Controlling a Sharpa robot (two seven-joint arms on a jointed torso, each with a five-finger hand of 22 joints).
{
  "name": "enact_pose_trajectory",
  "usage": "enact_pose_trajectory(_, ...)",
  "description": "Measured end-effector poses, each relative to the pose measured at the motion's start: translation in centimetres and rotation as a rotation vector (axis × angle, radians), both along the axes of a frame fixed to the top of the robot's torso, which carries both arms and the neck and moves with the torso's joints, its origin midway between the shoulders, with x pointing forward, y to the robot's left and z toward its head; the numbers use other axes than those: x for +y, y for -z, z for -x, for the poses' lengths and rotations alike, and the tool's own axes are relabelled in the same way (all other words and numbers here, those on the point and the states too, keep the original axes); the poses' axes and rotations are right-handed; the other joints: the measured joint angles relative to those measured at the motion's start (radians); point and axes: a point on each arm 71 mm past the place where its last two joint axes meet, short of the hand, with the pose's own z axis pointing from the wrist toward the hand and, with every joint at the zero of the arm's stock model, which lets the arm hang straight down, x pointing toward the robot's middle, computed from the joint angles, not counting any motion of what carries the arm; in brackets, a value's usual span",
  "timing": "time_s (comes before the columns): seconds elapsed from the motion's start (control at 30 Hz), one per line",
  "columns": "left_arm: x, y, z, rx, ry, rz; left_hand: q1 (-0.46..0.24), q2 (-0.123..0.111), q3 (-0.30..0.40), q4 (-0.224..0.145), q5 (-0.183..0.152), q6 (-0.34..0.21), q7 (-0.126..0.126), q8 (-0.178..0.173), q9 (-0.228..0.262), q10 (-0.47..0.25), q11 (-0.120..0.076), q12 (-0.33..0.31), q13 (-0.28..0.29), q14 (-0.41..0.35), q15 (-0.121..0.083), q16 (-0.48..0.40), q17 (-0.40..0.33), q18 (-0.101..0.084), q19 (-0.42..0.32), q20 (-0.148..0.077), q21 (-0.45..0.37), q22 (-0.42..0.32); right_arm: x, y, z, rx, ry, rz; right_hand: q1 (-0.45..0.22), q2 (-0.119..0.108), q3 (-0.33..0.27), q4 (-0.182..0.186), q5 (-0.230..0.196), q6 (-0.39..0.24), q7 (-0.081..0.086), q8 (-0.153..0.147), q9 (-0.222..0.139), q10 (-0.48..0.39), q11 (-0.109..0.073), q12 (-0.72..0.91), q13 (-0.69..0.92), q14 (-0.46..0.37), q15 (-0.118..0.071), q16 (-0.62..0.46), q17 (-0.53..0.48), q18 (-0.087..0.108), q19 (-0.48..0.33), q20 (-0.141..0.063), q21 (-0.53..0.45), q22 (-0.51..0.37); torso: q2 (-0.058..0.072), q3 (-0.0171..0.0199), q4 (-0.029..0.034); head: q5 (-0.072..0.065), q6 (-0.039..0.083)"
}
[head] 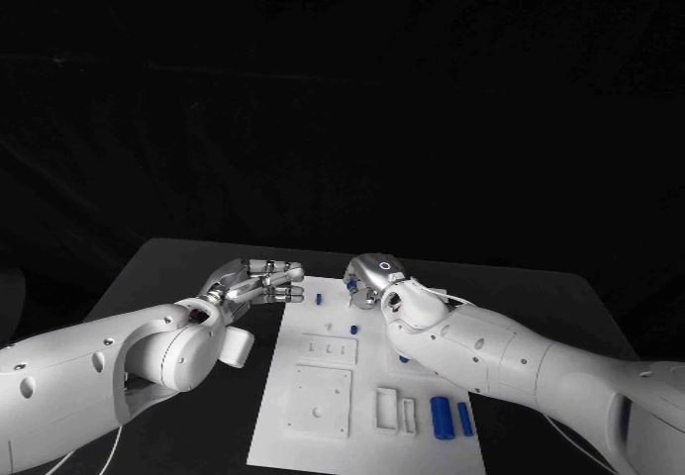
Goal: Assemble the parts on the task board
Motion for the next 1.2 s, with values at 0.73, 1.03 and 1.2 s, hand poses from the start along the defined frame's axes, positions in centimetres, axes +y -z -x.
enact_pose_trajectory(0.73,-0.05,-0.09,-0.1,0.004,0.004,-0.002,0.0,0.0,0.0,0.0,0.0,0.0,0.0,0.0,0.0,-0.004,-0.004,0.0,0.0,0.0,0.0,0.0,0.0,0.0,0.0,0.0,0.0,0.0,-0.83,0.03,-0.31,-0.01,0.037,0.014,0.004,-0.004,0.0,0.0,0.0,-0.001,0.001,-0.001,-0.001,0.0,0.0,0.0,0.0,0.0,0.0,0.004,0.0,0.0,0.0,0.0,-0.008,0.016,0.01,-0.0076,0.0051,-0.003,-0.002)
enact_pose_trajectory(1.03,-0.02,-0.09,-0.12,0.004,0.004,-0.002,0.0,0.0,0.0,0.0,0.0,0.0,0.0,0.0,0.0,-0.004,-0.004,0.0,0.0,0.0,0.0,0.0,0.0,0.0,0.0,0.0,0.0,0.0,-0.64,-0.1,-0.29,-0.011,0.035,0.015,-0.003,-0.011,0.002,-0.003,-0.001,-0.001,0.001,-0.001,-0.001,0.0,0.0,0.0,0.002,0.0,0.0,0.004,0.0,0.0,0.0,0.0,-0.014,0.026,0.012,-0.0102,0.0089,-0.006,-0.001)
enact_pose_trajectory(1.2,-0.08,-0.09,-0.13,0.004,0.005,-0.002,0.0,0.0,0.0,0.0,0.0,0.0,0.0,0.0,0.0,-0.004,-0.004,0.0,0.0,0.0,0.0,0.0,0.0,0.0,0.0,0.0,0.0,0.0,-0.45,-0.15,-0.3,-0.007,0.032,0.017,-0.003,-0.011,0.002,-0.003,0.001,-0.001,0.001,-0.003,-0.001,0.0,0.0,0.0,0.002,0.0,0.0,0.004,0.0,0.0,0.0,0.0,-0.018,0.032,0.013,-0.0114,0.0102,-0.006,-0.002)
